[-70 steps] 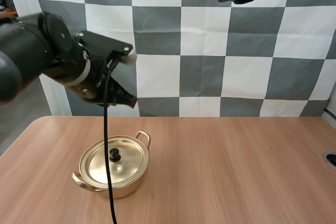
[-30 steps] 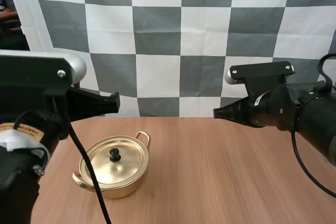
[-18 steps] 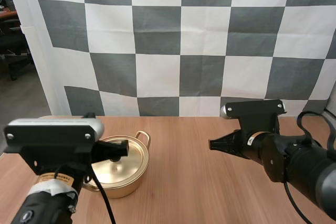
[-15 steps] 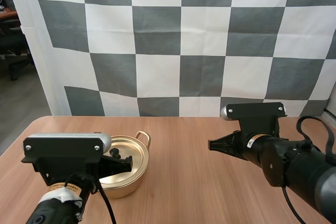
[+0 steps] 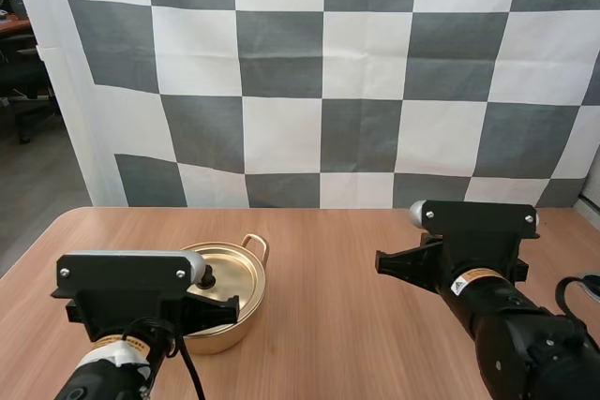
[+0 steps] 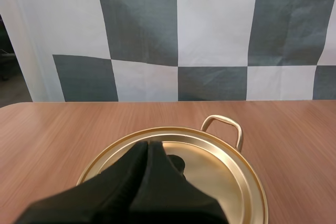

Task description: Open the pot, put the car inside, and close it

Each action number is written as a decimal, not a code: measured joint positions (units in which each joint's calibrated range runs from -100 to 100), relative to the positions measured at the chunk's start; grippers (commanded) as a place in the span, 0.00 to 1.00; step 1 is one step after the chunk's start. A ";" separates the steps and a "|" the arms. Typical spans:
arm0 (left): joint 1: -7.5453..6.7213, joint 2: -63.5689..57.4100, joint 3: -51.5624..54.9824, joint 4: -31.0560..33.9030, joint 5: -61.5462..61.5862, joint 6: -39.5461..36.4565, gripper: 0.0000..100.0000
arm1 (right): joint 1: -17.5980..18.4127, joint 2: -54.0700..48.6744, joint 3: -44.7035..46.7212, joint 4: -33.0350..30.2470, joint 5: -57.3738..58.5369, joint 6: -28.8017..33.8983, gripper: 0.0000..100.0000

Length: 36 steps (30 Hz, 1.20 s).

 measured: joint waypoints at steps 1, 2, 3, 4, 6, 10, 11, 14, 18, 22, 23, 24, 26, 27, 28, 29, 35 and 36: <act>0.00 0.00 0.00 0.00 -0.19 0.00 0.00 | 0.00 -1.27 1.05 0.00 -1.83 0.00 0.00; 0.00 0.00 0.00 0.00 -0.19 0.00 0.00 | 0.00 -2.51 2.04 0.00 -3.21 0.00 0.00; 0.00 0.00 0.00 0.00 -0.19 0.00 0.00 | 0.00 -3.51 2.80 0.00 -3.82 0.00 0.00; 0.00 0.00 0.00 0.00 -0.19 0.00 0.00 | 0.00 -4.78 3.70 -0.43 -4.32 0.00 0.00; 0.00 0.00 0.00 0.00 -0.19 0.00 0.00 | 0.00 -7.24 4.33 -1.75 -3.98 0.00 0.00; 0.00 0.00 0.00 0.00 -0.19 0.00 0.00 | 0.00 -11.91 4.33 -3.94 0.79 0.00 0.00; 0.00 0.00 0.00 0.00 -0.19 0.00 0.00 | 0.00 -12.14 4.33 -3.94 1.03 0.00 0.00; 0.00 0.00 0.00 0.00 -0.19 0.00 0.00 | 0.00 -14.67 4.33 -4.04 2.98 0.00 0.00; 0.00 0.00 0.00 0.00 -0.19 0.00 0.00 | 0.00 -21.14 4.33 -4.04 12.96 0.00 0.00; 0.00 0.00 0.00 0.00 -0.19 0.00 0.00 | 0.00 -26.57 4.33 -4.04 22.16 0.00 0.00; 0.00 0.00 0.00 0.00 -0.19 0.00 0.00 | 0.00 -27.96 4.33 -3.80 23.90 0.00 0.00; 0.00 0.00 0.00 0.00 -0.19 0.00 0.00 | 0.00 -29.04 4.33 -3.80 25.28 0.00 0.00; 0.00 0.00 0.00 0.00 -0.19 0.00 0.00 | 0.00 -31.49 4.33 -3.55 28.92 0.00 0.00; 0.00 0.00 0.00 0.00 -0.19 0.00 0.00 | 0.00 -32.66 4.33 -3.55 30.72 0.00 0.00; 0.00 0.00 0.00 0.00 -0.19 0.00 0.00 | 0.00 -33.79 4.33 -3.55 32.81 0.00 0.00; 0.00 0.00 0.00 0.00 -0.19 0.00 0.00 | 0.00 -34.93 4.33 -3.55 34.45 0.00 0.00; 0.00 0.00 0.00 0.00 -0.19 0.00 0.00 | 0.08 -39.16 4.33 -3.55 39.87 0.00 0.00; 0.00 0.00 0.00 0.00 -0.19 0.00 0.00 | 0.08 -39.16 4.33 -3.55 39.68 0.00 0.00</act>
